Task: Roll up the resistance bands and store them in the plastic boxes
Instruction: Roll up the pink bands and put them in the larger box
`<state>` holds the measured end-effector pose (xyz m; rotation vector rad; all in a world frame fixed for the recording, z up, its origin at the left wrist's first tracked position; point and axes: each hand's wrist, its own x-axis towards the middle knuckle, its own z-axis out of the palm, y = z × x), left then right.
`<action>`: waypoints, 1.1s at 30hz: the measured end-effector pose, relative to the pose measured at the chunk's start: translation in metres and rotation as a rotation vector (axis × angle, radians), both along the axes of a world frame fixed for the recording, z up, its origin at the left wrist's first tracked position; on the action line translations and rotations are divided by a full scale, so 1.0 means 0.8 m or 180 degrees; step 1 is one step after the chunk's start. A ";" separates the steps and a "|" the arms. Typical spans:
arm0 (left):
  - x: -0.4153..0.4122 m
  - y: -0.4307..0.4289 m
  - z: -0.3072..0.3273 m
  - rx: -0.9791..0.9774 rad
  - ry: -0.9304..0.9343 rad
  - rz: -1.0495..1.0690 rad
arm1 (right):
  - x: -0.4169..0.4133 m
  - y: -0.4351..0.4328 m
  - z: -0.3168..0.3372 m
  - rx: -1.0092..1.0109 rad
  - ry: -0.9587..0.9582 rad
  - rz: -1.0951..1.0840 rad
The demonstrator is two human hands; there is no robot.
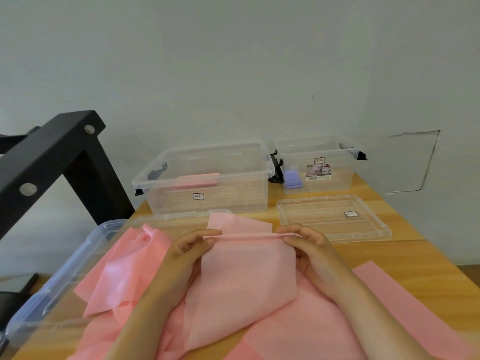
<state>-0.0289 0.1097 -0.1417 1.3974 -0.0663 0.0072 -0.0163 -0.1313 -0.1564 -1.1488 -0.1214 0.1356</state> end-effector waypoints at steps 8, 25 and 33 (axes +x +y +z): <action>-0.001 -0.003 -0.002 0.0813 -0.0720 0.0476 | 0.000 0.004 -0.003 -0.0718 -0.0260 -0.0213; 0.002 0.002 -0.003 0.0310 -0.0236 0.0409 | 0.000 0.004 0.000 -0.0378 -0.0248 -0.0230; 0.002 -0.001 -0.007 0.0658 -0.0472 0.0485 | 0.003 0.002 -0.005 -0.0782 -0.0329 -0.0445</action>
